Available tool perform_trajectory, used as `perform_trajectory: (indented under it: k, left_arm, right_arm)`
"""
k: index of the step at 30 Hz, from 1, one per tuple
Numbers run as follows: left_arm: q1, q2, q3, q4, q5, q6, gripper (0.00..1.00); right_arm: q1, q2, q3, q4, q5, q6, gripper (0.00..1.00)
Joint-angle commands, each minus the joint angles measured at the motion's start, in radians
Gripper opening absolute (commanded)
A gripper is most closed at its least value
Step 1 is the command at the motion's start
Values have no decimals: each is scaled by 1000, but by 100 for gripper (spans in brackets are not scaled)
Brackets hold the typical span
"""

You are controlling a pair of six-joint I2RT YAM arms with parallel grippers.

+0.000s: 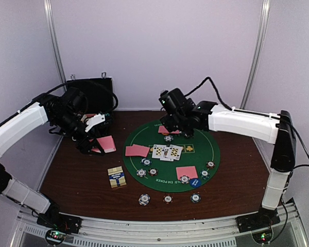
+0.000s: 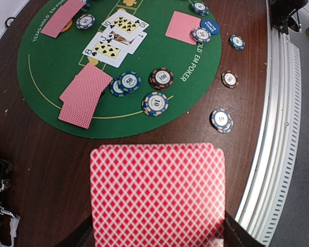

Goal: Distribute texas hold em gaming equipment

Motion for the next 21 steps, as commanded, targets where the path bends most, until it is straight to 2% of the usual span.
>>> perform_trajectory:
  k: [1,8,14,16,21]
  left_arm:
    - [7,-7,33,13,21,-5,0]
    - [7,-6,34,14,19,-5,0]
    - [7,-5,30,14,19,-4,0]
    - [7,-3,31,13,20,-4,0]
    - [7,0,30,13,19,-2,0]
  right_arm:
    - [-30,-91,50,-101,-209,251,100]
    - [-64,-101,122,-151,-744,495,100]
    - [-60,-16,189,-161,-1108,698,100]
    - [-50,-3,171,-109,-1195,752,99]
    - [-8,35,168,-18,-1290,845,99]
